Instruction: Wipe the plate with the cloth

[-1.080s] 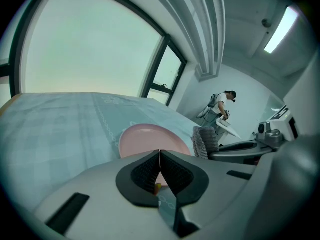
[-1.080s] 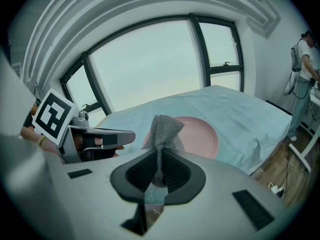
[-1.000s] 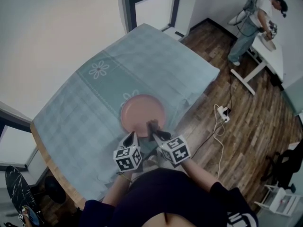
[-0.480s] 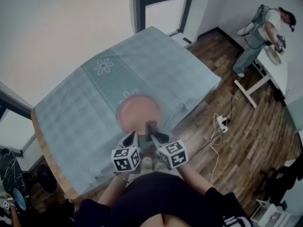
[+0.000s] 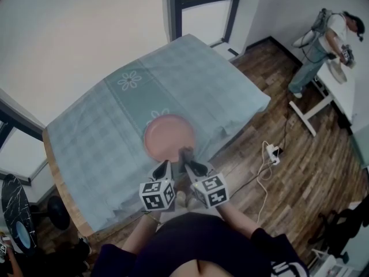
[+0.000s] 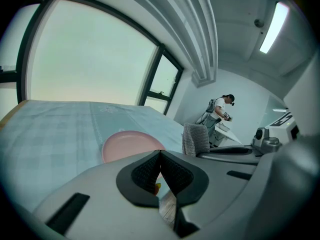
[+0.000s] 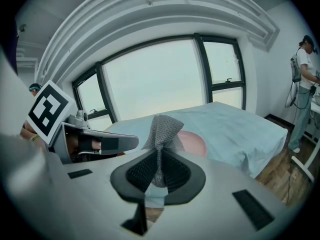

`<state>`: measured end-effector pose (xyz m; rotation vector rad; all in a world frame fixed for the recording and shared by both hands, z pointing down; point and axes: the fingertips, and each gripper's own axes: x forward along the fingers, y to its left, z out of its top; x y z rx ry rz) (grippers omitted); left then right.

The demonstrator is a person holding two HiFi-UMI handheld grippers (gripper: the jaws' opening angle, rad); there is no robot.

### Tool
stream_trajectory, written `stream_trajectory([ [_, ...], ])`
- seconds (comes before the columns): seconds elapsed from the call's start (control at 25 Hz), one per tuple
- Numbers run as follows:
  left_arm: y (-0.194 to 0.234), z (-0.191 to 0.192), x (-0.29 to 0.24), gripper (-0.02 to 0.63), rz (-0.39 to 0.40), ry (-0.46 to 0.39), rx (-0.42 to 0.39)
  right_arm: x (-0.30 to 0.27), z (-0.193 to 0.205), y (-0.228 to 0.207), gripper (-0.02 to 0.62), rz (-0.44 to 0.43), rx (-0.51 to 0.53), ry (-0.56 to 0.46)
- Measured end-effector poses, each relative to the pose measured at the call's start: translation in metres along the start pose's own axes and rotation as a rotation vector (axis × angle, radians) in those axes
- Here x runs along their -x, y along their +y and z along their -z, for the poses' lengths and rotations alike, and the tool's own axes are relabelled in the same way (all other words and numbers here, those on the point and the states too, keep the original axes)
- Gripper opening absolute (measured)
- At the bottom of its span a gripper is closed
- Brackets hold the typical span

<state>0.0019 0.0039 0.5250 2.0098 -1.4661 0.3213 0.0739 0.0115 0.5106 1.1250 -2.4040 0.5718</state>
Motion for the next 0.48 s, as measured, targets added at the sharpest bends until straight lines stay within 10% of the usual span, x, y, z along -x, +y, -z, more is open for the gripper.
stream_trajectory([
  [0.48,0.007,-0.006,0.013,0.014,-0.032,-0.022,0.008,0.002,-0.012,0.014,0.032,-0.019,0.032,-0.020],
])
